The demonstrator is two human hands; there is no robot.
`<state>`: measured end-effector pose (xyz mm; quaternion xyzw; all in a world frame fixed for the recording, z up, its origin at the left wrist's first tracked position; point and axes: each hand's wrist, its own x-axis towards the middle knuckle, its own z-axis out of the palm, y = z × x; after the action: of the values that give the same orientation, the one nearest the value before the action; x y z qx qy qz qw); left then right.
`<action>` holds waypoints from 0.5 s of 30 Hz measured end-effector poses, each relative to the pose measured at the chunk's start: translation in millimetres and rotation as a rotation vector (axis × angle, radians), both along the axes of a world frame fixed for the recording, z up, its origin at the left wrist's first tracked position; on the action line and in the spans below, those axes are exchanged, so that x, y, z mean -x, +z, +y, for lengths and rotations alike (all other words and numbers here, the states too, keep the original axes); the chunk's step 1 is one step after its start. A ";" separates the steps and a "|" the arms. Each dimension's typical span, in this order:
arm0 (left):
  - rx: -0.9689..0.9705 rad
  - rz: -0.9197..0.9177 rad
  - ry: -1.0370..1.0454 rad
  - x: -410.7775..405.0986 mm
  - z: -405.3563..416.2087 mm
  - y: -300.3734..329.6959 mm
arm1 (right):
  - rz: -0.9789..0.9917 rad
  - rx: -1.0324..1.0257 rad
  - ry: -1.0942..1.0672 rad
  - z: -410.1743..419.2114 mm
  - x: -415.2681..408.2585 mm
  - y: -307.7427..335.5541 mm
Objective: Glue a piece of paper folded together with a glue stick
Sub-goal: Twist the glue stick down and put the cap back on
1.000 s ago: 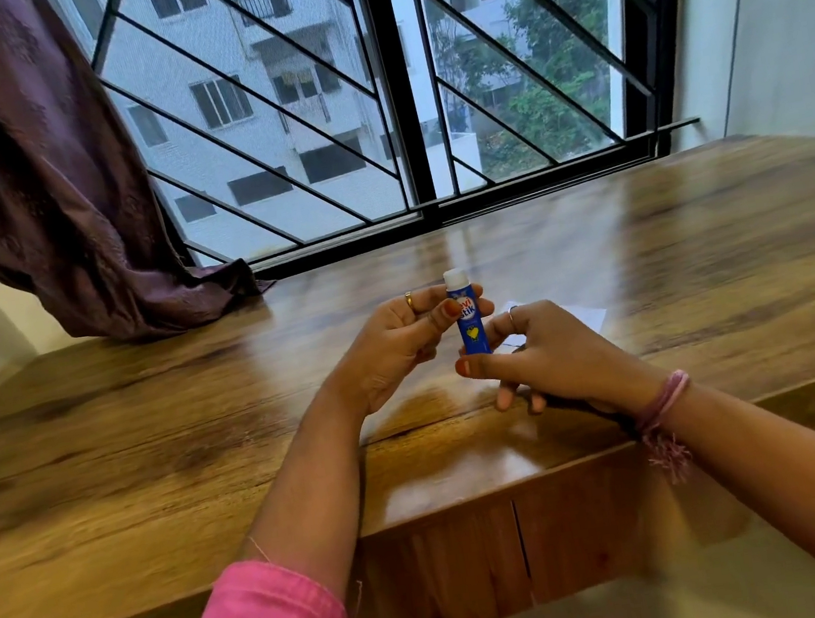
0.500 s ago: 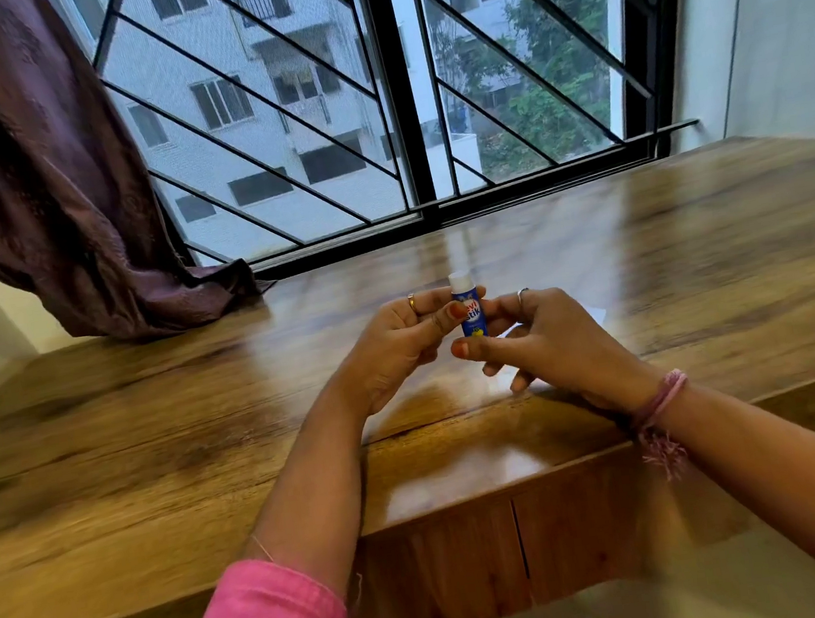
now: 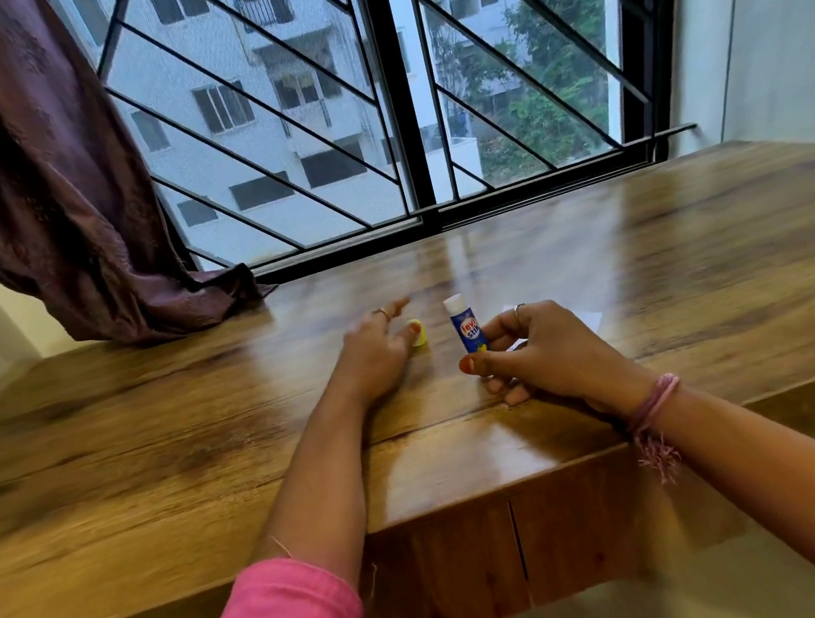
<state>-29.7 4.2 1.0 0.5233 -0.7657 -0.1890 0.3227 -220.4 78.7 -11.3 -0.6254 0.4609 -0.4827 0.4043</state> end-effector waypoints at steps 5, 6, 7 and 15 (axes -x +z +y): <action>0.028 -0.132 -0.013 3.9 -1.1 -5.6 | 0.017 -0.004 -0.007 -1.1 0.3 -0.3; 0.049 -0.080 -0.012 3.9 0.2 -4.3 | 0.017 -0.008 -0.003 -1.2 0.3 -0.4; 0.064 -0.012 -0.013 3.6 2.3 -2.7 | 0.015 -0.014 0.003 -1.1 0.4 -0.3; -0.253 0.873 -0.267 5.7 13.1 13.9 | 0.020 -0.009 0.003 0.6 0.1 1.1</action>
<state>-35.5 17.3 14.9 0.3269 -0.5900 -0.5231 0.5210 -220.5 79.2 -10.1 -0.6292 0.4661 -0.4736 0.4033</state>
